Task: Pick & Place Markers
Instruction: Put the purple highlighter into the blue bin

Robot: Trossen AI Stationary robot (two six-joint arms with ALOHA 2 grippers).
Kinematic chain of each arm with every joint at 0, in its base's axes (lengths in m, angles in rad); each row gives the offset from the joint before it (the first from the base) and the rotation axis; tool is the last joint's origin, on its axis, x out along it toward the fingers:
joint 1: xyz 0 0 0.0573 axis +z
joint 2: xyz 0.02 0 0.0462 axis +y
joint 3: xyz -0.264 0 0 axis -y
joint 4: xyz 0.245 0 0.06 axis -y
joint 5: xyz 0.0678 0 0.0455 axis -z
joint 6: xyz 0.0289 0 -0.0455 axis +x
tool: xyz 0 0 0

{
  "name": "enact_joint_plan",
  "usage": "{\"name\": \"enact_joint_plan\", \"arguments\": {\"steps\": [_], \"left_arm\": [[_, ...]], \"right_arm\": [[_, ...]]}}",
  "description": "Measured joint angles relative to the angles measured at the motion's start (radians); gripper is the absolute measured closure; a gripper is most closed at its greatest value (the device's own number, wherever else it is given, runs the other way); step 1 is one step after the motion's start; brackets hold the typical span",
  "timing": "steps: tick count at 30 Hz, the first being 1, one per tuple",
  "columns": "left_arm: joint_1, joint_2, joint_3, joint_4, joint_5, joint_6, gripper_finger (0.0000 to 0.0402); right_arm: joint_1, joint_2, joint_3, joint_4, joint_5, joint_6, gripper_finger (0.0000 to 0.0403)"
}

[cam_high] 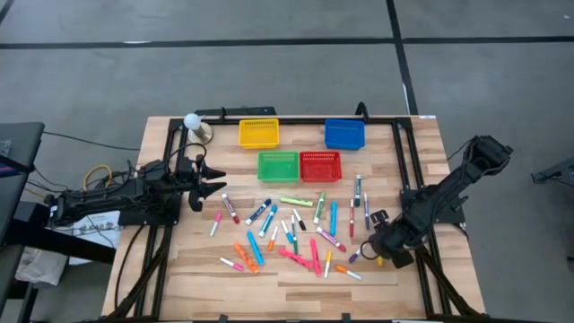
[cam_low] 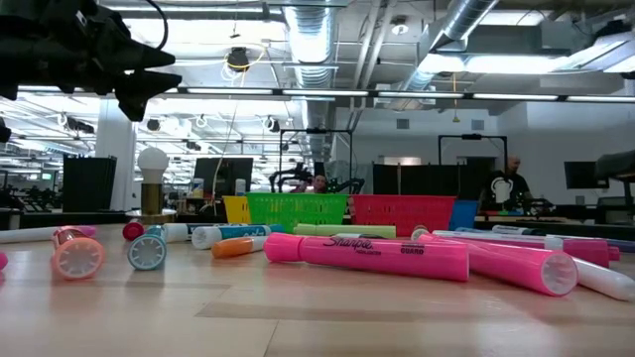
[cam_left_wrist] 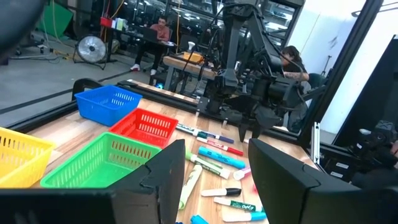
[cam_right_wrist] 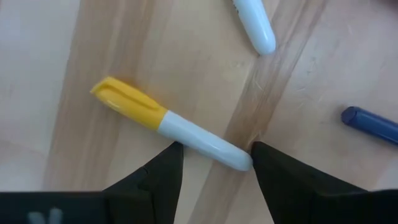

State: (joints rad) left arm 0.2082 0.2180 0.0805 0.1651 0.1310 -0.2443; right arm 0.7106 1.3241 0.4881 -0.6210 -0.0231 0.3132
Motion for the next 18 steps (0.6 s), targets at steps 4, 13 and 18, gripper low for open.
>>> {"name": "enact_joint_plan", "arguments": {"steps": [4, 13, 18], "left_arm": [[0.000, 0.000, 0.000, 0.001, 0.000, 0.000, 0.0225], [0.000, 0.000, 0.000, 0.001, 0.000, 0.000, 0.0225], [0.000, 0.000, 0.000, 0.001, 0.000, 0.000, 0.0225]], "right_arm": [[0.011, -0.020, 0.004, -0.001, 0.024, 0.004, 0.0234], [0.028, -0.041, 0.003, 0.007, 0.039, 0.003, 0.0245], [0.027, -0.041, 0.003, 0.009, 0.041, 0.002, 0.0235]]}}
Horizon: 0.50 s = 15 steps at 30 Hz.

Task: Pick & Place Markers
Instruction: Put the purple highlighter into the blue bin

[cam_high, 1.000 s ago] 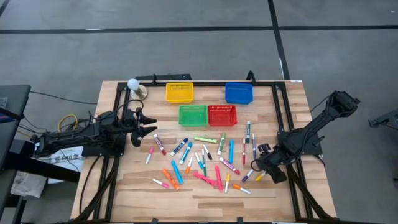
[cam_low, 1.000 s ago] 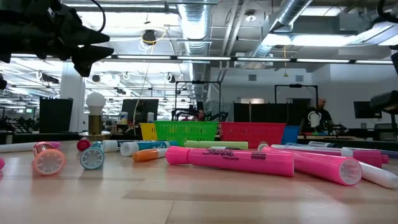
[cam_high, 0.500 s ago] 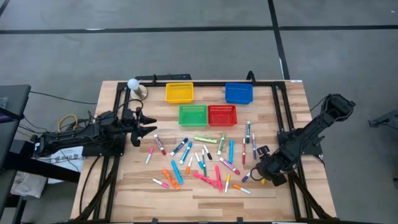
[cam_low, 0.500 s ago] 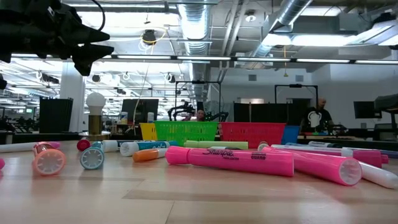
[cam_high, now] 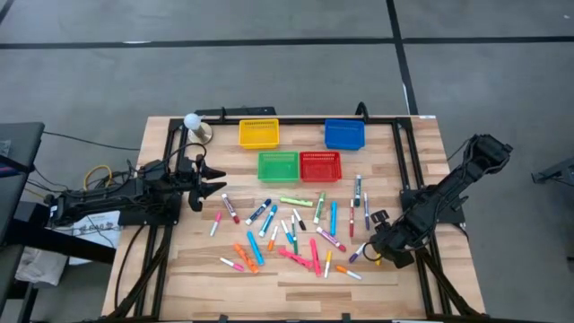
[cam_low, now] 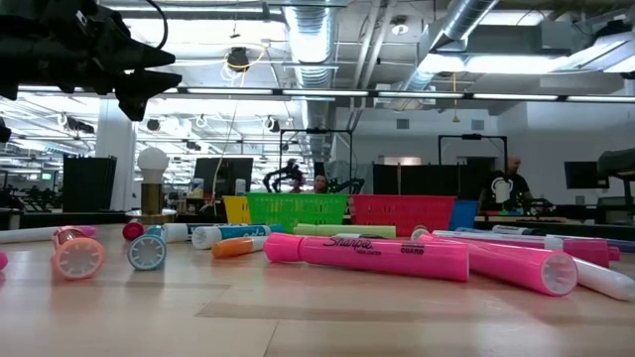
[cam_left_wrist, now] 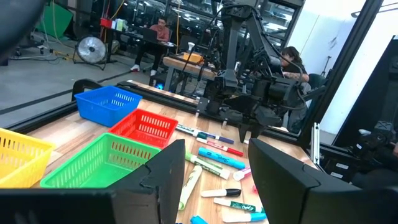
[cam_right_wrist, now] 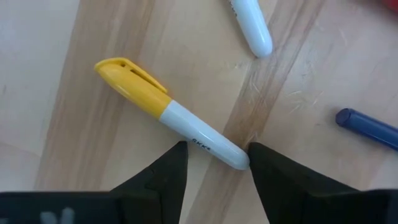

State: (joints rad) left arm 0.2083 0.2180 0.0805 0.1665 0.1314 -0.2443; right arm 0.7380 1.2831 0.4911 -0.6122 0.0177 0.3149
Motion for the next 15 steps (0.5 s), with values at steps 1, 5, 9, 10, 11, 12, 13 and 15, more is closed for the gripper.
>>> {"name": "enact_joint_plan", "arguments": {"steps": [1, 5, 9, 10, 11, 12, 13, 15], "left_arm": [[0.000, 0.000, 0.000, 0.000, 0.000, 0.000, 0.0225], [0.000, 0.000, 0.000, 0.000, 0.000, 0.000, 0.0225], [0.000, 0.000, 0.000, 0.000, 0.000, 0.000, 0.0225], [0.000, 0.000, 0.000, 0.001, 0.000, 0.000, 0.0225], [0.000, 0.000, 0.000, 0.003, 0.000, 0.000, 0.0225], [0.000, 0.000, 0.000, 0.005, 0.000, 0.000, 0.0225], [0.000, 0.000, 0.000, 0.007, 0.000, 0.000, 0.0225], [0.000, 0.000, 0.000, 0.007, 0.000, 0.000, 0.0225]], "right_arm": [[0.000, 0.000, 0.000, 0.001, 0.000, 0.000, 0.0234], [0.000, 0.000, 0.000, 0.008, 0.001, -0.005, 0.0236], [0.000, -0.001, 0.000, 0.008, 0.002, -0.008, 0.0241], [0.000, -0.001, 0.000, 0.008, 0.002, -0.009, 0.0242], [0.000, -0.001, 0.000, 0.008, 0.002, -0.009, 0.0242], [0.000, -0.001, 0.001, 0.008, 0.002, -0.009, 0.0242], [0.000, -0.001, 0.004, 0.008, 0.002, -0.013, 0.0242], [0.000, 0.000, 0.011, 0.008, 0.001, -0.026, 0.0241]]}}
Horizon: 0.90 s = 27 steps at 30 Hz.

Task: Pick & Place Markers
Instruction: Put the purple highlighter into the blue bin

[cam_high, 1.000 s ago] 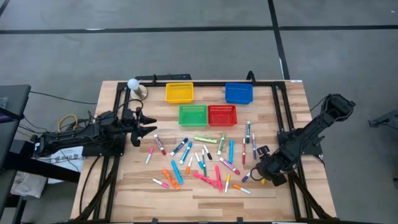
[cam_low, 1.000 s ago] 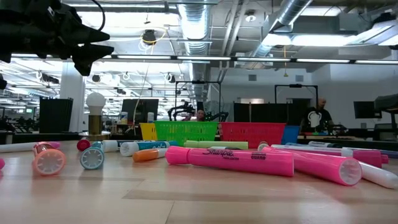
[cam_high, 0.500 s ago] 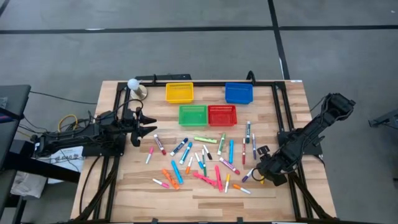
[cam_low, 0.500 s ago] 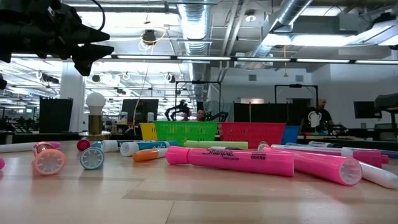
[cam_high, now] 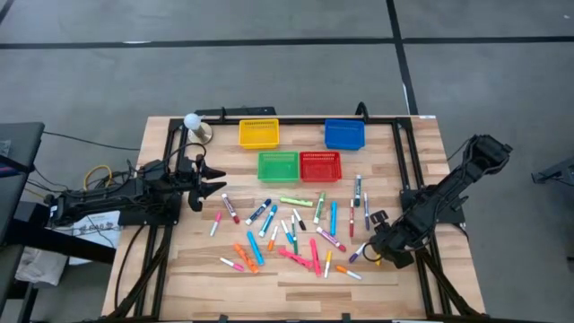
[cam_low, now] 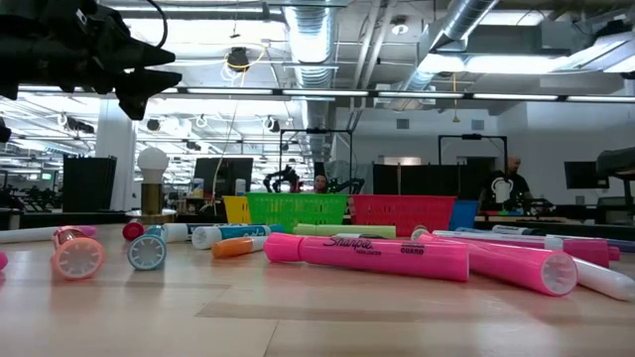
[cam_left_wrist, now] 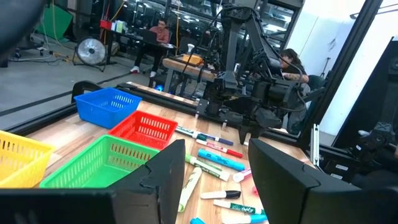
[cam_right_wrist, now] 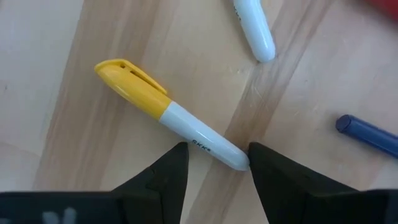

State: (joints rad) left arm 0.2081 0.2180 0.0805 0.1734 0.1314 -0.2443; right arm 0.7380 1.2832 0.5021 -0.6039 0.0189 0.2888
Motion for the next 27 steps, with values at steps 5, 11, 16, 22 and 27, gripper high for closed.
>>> {"name": "enact_joint_plan", "arguments": {"steps": [5, 11, 16, 22, 27], "left_arm": [[0.000, 0.000, 0.000, 0.002, 0.000, 0.000, 0.0225], [0.000, 0.000, 0.000, 0.009, 0.000, 0.000, 0.0225], [0.000, 0.000, 0.000, 0.011, 0.000, 0.000, 0.0225], [0.000, 0.000, 0.000, 0.012, 0.000, 0.000, 0.0225], [0.000, 0.000, 0.000, 0.012, 0.000, 0.000, 0.0225]], "right_arm": [[-0.003, -0.001, 0.011, 0.097, 0.028, -0.014, 0.0241], [-0.003, 0.000, 0.007, 0.134, 0.037, -0.062, 0.0260], [-0.021, 0.000, 0.006, 0.107, 0.037, -0.062, 0.0268], [-0.056, 0.000, 0.029, 0.169, 0.017, -0.103, 0.0260], [-0.087, -0.001, 0.050, 0.175, 0.015, -0.134, 0.0255]]}}
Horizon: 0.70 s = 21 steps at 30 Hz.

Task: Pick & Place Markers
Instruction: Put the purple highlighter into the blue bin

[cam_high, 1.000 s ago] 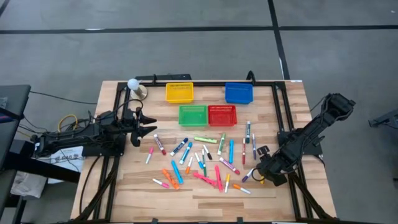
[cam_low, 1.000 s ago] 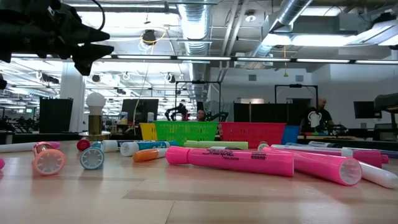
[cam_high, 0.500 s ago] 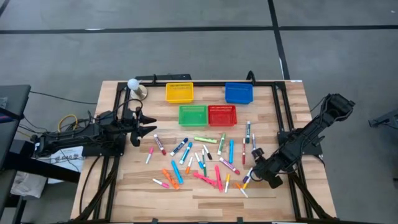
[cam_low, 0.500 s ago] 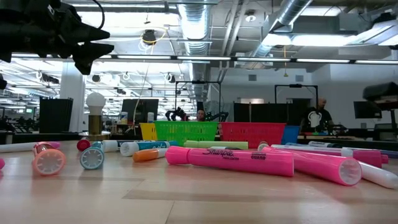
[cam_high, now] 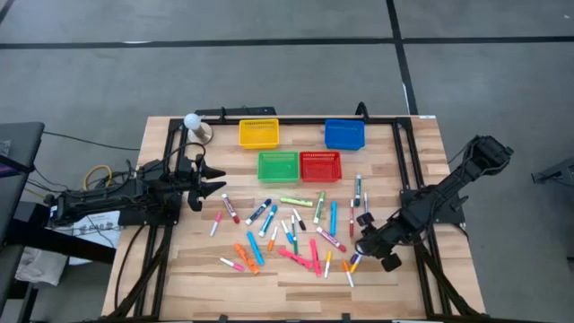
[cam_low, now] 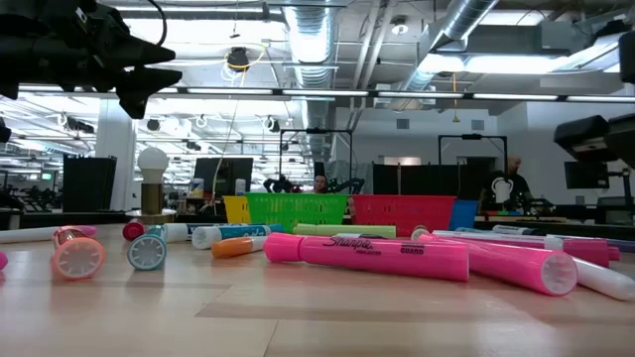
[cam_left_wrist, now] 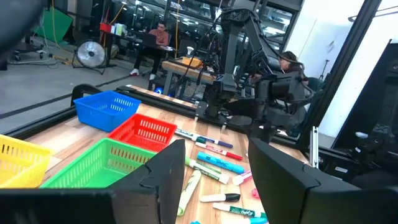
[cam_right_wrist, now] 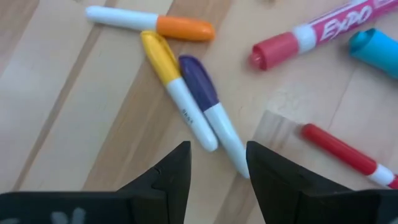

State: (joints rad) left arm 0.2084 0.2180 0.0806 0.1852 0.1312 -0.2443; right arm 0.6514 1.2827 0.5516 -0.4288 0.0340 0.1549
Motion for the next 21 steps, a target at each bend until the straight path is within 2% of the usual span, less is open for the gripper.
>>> {"name": "enact_joint_plan", "arguments": {"steps": [4, 14, 21], "left_arm": [[0.000, 0.000, 0.000, 0.002, 0.000, 0.000, 0.0225], [0.000, 0.000, 0.000, 0.007, 0.000, 0.000, 0.0225], [0.000, 0.000, 0.000, 0.010, 0.000, 0.000, 0.0225]], "right_arm": [[-0.030, 0.018, 0.001, 0.001, 0.003, -0.020, 0.0258], [-0.060, 0.154, 0.004, 0.078, -0.006, -0.059, 0.0256], [-0.059, 0.164, 0.005, 0.079, -0.005, -0.051, 0.0265]]}}
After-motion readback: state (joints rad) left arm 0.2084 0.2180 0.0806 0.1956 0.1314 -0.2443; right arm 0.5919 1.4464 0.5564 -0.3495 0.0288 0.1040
